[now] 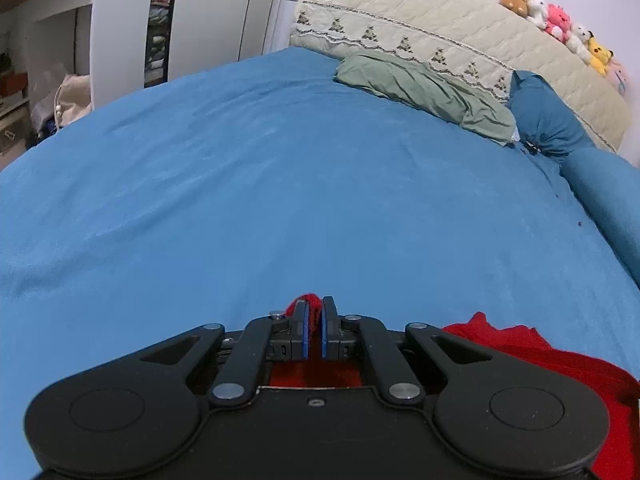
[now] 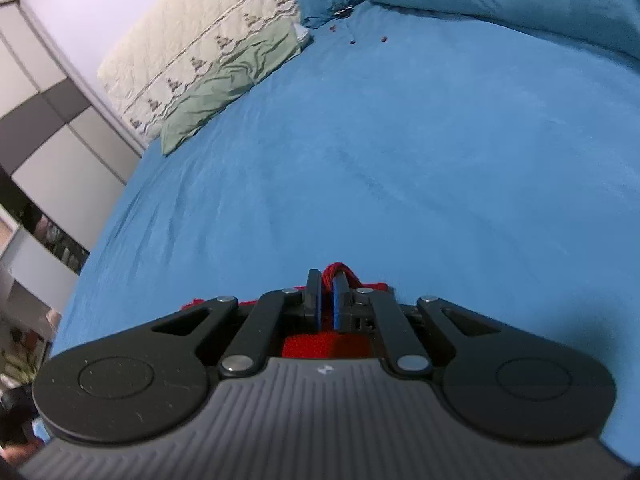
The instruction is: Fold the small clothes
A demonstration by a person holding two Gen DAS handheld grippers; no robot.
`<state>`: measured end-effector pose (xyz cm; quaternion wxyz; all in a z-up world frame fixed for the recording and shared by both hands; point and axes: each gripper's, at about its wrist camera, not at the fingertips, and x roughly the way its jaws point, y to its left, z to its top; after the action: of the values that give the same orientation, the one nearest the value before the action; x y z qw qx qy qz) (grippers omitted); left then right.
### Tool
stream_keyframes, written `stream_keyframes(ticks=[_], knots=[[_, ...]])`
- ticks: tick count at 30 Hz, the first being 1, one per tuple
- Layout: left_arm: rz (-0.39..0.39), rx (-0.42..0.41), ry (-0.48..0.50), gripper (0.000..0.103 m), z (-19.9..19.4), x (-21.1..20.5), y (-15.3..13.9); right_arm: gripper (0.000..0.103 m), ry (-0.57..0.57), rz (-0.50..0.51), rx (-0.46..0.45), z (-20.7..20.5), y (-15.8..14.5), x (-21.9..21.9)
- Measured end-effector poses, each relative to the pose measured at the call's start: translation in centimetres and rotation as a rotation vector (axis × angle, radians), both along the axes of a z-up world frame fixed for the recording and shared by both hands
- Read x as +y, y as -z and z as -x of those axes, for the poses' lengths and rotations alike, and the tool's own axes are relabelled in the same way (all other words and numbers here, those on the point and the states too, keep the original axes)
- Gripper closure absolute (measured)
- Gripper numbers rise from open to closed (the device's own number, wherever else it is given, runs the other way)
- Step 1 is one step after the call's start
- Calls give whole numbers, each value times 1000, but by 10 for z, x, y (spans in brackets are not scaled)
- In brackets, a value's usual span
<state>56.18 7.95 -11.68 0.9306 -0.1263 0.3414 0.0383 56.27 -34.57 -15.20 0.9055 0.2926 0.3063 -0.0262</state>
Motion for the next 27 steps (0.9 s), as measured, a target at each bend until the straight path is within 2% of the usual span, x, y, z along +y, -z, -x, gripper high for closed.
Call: stream_keyframes(ticks=[1,2,3,4,6,8,10,14,16,18,19,20,22,25,27], knots=[[-3,-11,8,85,2,0,-4,58,4,9,-10,2,-1,0],[-8,-25,18,62,6,1,-7,41,4,14,-21,5,-3,0],[-20,-50,29,42,10,0,-10,7,7,30,-43,13,-9,1],[-41,-84,33,34,20,1,-15,0,11,48,-73,23,-15,2],[-69,-126,51,23,43,0,-22,0,-23,69,-151,41,-26,6],[-92,-134,87,17,67,-2,-23,0,-89,115,-167,56,-33,17],[-88,-109,138,17,86,-5,-13,0,-143,164,-157,66,-32,31],[-114,21,205,19,102,-12,27,0,-216,223,-92,72,-7,54],[-151,63,211,19,105,-13,44,0,-215,256,-50,69,9,60],[-182,52,226,18,108,-15,49,0,-184,255,12,65,30,60],[-175,57,225,17,106,-14,49,0,-166,244,32,64,39,57],[-164,64,221,16,106,-12,48,0,-161,234,16,66,44,54],[-158,75,211,14,101,-11,48,0,-151,241,-2,69,45,56],[-180,92,213,14,98,-14,45,0,-161,307,23,72,40,67],[-178,112,201,14,99,-14,41,0,-156,308,35,71,36,66]])
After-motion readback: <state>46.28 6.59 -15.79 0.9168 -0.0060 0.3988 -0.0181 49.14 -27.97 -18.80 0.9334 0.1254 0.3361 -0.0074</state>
